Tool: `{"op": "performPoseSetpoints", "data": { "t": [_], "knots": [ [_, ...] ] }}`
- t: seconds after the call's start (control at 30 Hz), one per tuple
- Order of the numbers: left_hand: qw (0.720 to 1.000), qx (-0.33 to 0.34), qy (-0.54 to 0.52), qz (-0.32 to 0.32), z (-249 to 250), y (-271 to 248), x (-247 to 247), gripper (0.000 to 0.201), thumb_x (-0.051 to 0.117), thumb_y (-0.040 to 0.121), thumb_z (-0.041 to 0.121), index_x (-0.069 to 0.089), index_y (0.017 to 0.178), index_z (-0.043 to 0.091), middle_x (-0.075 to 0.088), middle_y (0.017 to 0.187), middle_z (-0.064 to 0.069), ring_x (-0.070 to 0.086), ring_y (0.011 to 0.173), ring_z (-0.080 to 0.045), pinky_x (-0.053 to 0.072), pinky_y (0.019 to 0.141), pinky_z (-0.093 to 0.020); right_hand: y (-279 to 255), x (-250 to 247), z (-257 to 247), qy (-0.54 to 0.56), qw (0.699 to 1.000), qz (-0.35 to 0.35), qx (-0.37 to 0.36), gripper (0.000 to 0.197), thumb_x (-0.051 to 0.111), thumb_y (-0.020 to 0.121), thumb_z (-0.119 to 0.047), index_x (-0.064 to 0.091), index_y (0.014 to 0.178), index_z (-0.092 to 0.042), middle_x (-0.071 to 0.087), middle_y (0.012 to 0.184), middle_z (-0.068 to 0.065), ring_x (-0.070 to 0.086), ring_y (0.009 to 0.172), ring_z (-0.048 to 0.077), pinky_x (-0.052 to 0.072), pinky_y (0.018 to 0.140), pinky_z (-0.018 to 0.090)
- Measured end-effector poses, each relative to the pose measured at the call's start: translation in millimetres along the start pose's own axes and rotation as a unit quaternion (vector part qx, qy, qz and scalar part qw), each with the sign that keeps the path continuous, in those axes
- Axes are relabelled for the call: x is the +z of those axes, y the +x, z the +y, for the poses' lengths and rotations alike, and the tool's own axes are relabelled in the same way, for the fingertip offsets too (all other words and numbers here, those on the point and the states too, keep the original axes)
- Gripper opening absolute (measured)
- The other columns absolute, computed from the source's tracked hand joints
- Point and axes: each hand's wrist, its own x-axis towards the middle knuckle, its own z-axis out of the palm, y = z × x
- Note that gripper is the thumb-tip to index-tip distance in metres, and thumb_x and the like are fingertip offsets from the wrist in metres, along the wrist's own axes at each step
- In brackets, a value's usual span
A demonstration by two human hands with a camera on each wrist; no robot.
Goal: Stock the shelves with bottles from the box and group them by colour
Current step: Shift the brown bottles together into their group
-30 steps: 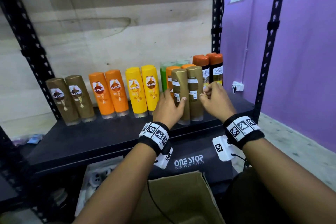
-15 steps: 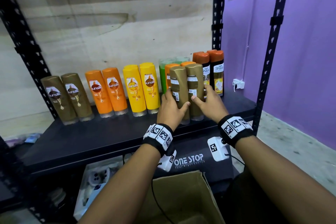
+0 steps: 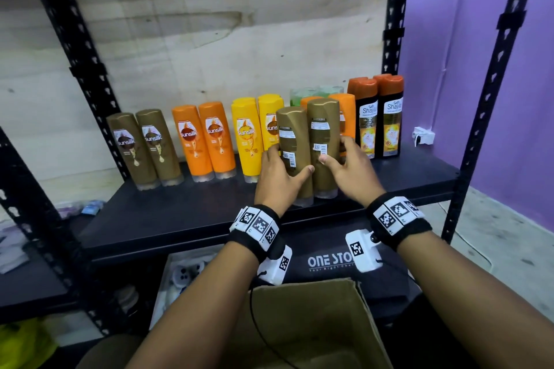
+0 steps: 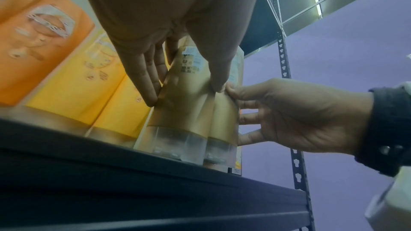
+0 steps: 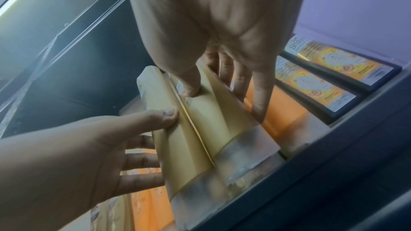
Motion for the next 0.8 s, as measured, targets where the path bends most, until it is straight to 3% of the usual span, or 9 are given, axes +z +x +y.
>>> {"op": "performPoseSetpoints", "data": {
  "t": [0.3,0.4,0.5,0.63,0.8],
  "knots": [
    [0.999,-0.023,0.026,0.017,-33,3,-39,0.082,0.078,0.079,0.052,0.038,0.142,0.017,0.047,0.137,-0.003,0.051,0.127,-0.021,0.045,0.1,-0.032,-3,39,-17,-0.003,0.999,-0.032,-0.028,0.044,0.068,0.096,-0.031,0.051,0.133,-0.016,0.061,0.133,0.006,0.059,0.119,0.021,0.048,0.097,0.032],
    [0.999,-0.034,0.031,0.015,-42,7,-46,0.085,0.08,0.078,0.051,0.037,0.143,0.017,0.047,0.139,-0.004,0.05,0.128,-0.022,0.047,0.105,-0.038,1,49,-21,-0.005,0.999,-0.041,-0.03,0.045,0.067,0.096,-0.03,0.05,0.135,-0.015,0.06,0.136,0.007,0.057,0.123,0.022,0.048,0.103,0.036],
    [0.999,-0.042,0.024,0.016,-49,12,-49,0.086,0.081,0.079,0.049,0.037,0.145,0.016,0.045,0.142,-0.006,0.047,0.132,-0.023,0.042,0.107,-0.036,5,58,-26,-0.015,0.999,-0.045,-0.019,0.049,0.066,0.097,-0.031,0.047,0.139,-0.014,0.057,0.139,0.007,0.054,0.127,0.023,0.045,0.106,0.037],
    [0.998,-0.058,0.013,0.009,-56,21,-48,0.087,0.08,0.08,0.047,0.036,0.148,0.016,0.044,0.144,-0.007,0.045,0.134,-0.024,0.039,0.108,-0.034,12,64,-33,-0.042,0.997,-0.057,0.001,0.048,0.064,0.098,-0.031,0.045,0.138,-0.011,0.057,0.138,0.01,0.054,0.126,0.026,0.04,0.098,0.028],
    [0.996,-0.082,0.012,-0.01,-61,33,-48,0.087,0.078,0.083,0.046,0.03,0.151,0.018,0.039,0.15,-0.009,0.04,0.139,-0.026,0.036,0.112,-0.038,25,73,-42,-0.074,0.992,-0.089,0.042,0.045,0.062,0.099,-0.033,0.044,0.135,-0.012,0.059,0.136,0.013,0.058,0.122,0.032,0.046,0.097,0.037]
  ]
}}
